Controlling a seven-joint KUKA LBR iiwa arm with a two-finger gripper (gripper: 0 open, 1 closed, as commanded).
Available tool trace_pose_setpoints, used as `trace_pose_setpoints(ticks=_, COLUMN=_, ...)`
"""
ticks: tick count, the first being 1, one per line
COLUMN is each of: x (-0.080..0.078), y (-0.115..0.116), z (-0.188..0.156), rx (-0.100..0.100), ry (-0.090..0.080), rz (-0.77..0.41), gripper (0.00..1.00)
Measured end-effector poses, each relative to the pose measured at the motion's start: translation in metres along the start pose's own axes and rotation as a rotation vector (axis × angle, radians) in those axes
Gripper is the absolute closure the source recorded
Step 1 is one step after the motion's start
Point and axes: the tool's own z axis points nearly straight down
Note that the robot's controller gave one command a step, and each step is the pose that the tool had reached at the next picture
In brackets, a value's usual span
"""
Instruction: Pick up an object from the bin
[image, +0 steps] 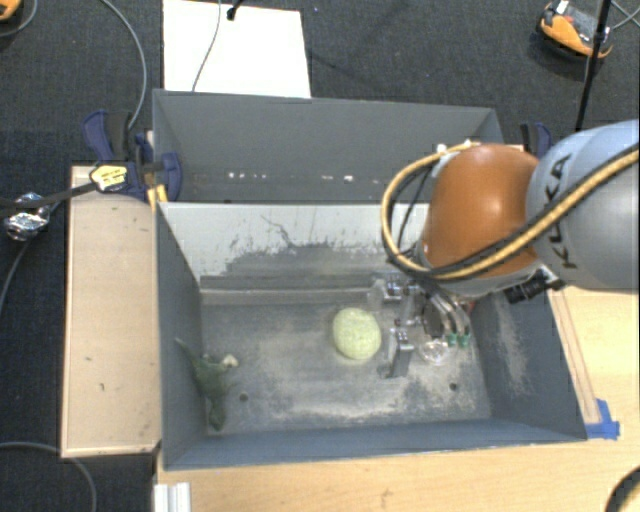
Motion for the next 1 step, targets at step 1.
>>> trace_pose_setpoints(ticks=1, x=-0.0016, y=-0.0002, z=-0.0043, rx=0.0, ry=-0.008, rz=0.001, gripper=0.0)
